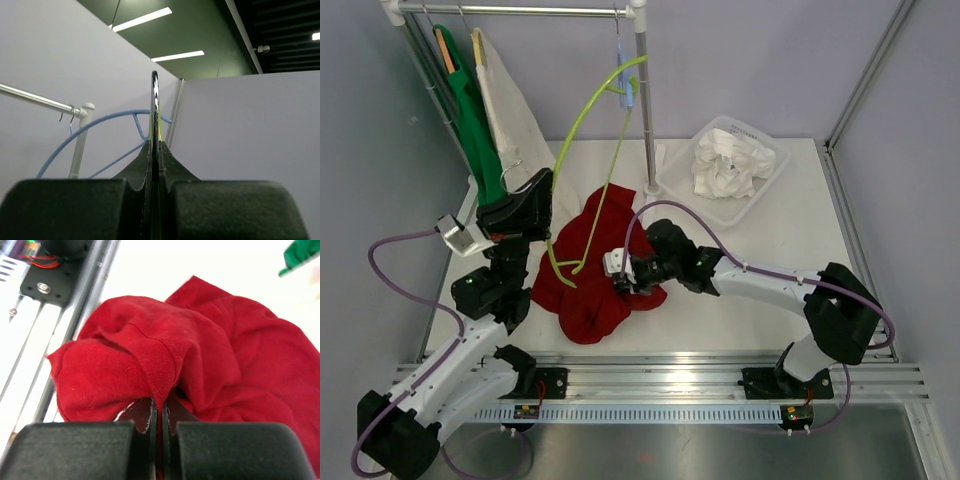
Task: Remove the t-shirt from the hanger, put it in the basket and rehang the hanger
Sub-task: Remove the tshirt from the hanger
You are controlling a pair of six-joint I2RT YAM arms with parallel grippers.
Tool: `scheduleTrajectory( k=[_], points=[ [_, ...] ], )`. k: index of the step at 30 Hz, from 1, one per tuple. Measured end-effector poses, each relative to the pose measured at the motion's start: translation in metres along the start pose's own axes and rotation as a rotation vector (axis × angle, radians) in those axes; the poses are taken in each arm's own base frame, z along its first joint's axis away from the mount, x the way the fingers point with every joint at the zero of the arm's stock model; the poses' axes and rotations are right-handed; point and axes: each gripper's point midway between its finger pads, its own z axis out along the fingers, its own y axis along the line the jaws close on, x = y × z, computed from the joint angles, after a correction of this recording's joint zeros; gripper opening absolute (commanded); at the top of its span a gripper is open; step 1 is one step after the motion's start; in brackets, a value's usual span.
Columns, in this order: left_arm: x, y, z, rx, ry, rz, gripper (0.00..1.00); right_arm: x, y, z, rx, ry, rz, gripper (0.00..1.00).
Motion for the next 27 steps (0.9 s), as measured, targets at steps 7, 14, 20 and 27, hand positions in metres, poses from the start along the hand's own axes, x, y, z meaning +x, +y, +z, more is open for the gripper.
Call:
scheduleTrajectory(
  k=[7, 14, 20, 27],
  points=[
    [-0.050, -0.015, -0.026, -0.026, -0.066, 0.042, 0.00, 0.012, -0.023, -0.028, 0.236, 0.086, 0.003, 0.00],
    [-0.077, -0.029, -0.063, -0.038, -0.048, 0.063, 0.00, 0.019, -0.069, -0.088, 0.666, 0.043, 0.055, 0.00],
    [-0.066, -0.042, -0.056, 0.007, 0.089, 0.066, 0.00, 0.006, -0.097, -0.125, 0.875, -0.039, 0.080, 0.00],
    [-0.014, -0.016, -0.037, -0.053, 0.244, 0.057, 0.00, 0.003, -0.103, -0.126, 0.909, -0.066, 0.095, 0.00]
  ],
)
